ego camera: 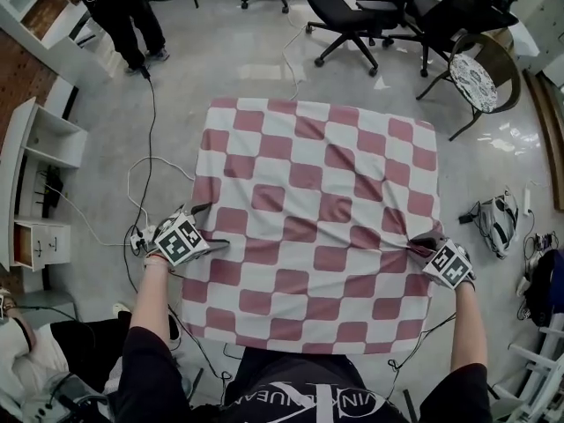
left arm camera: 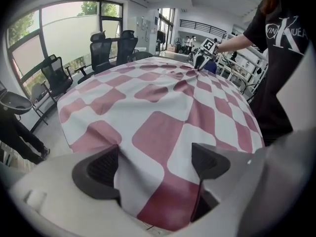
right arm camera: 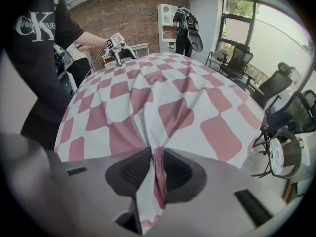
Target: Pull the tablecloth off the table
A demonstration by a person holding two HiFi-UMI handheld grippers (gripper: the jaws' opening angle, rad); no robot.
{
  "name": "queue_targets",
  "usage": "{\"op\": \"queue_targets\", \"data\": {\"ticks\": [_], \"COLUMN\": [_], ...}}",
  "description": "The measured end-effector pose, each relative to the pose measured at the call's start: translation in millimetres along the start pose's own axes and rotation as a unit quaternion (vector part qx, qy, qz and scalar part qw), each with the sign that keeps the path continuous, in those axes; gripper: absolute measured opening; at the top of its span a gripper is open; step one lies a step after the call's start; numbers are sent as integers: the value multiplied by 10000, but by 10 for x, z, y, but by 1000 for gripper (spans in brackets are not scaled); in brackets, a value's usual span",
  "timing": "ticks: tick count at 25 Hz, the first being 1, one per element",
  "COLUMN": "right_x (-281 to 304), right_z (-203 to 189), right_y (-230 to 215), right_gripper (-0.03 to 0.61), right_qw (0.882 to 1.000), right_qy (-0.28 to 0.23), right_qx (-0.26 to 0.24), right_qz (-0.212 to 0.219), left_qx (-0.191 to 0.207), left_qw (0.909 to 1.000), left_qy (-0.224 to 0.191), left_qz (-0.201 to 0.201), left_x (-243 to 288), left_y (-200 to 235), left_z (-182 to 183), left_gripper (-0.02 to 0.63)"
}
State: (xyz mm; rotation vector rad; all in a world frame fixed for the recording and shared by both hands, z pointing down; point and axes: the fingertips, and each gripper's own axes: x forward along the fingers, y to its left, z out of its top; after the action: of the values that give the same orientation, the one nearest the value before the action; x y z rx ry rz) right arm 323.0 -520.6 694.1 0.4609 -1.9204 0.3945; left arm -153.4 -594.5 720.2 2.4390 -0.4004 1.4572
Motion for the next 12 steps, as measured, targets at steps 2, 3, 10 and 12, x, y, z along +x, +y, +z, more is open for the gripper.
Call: {"op": "queue_targets", "data": {"ticks": [2,3,10,12], "right_x": [13,17,41,35], "right_z": [10,13,34,41], "right_y": [-11,-17,-10,-12], "right_gripper": [98,98,95,81], "right_qw": [10000,10000,9999,9998], "right_qy": [13,21,-35,-85], "right_qx": [19,18,79,110], "right_qz": [4,6,-62,-107], "left_qx": [46,67,-104,-189], "left_qw": [10000,10000,9999,9998], "left_qy": [56,48,22,36], "left_qz": [-21,-23,-12,4], "left_x": [13,25,-15,-26], "left_y": [-10,-15,-95,-121], "left_z": [-10,-15,-5,9], "left_gripper": [460,446,299,242]}}
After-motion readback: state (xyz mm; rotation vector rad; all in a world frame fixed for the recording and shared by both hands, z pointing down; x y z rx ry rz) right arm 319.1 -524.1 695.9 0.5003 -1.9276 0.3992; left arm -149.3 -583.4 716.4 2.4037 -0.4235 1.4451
